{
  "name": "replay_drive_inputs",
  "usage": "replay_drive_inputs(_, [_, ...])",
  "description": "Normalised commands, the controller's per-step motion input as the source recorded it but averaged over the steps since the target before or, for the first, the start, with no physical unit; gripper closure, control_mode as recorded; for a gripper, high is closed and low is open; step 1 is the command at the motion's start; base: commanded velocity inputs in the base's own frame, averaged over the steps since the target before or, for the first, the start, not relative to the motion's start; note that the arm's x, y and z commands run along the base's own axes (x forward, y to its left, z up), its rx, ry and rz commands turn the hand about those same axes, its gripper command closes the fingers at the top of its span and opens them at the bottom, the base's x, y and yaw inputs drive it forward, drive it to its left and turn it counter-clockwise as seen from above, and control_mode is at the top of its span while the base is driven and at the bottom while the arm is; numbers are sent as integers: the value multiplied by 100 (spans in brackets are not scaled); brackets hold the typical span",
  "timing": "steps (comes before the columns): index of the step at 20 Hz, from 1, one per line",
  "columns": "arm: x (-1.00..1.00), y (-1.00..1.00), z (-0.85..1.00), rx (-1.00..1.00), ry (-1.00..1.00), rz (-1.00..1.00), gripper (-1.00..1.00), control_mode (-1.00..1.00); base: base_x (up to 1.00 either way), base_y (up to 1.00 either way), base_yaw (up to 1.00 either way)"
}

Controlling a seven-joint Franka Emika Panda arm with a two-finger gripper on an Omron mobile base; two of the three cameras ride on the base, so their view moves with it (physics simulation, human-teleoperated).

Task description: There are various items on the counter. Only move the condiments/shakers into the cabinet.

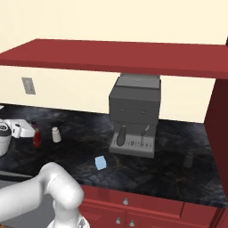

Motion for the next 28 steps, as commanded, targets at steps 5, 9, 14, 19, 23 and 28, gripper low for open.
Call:
replay_drive_inputs(5, [-4,0,21,0,-7,0,100,-100,0,0,0])
replay_drive_inputs(9, [-14,-2,97,0,-18,3,100,-100,0,0,0])
replay_drive_inputs(14, [-32,-25,100,-1,-16,17,100,-100,0,0,0])
replay_drive_inputs(19, [-54,-26,100,-2,-4,20,100,-100,0,0,0])
replay_drive_inputs(23, [-79,-46,100,0,0,18,100,-100,0,0,0])
replay_drive_inputs(28, [-81,-60,100,0,-7,25,100,-100,0,0,0])
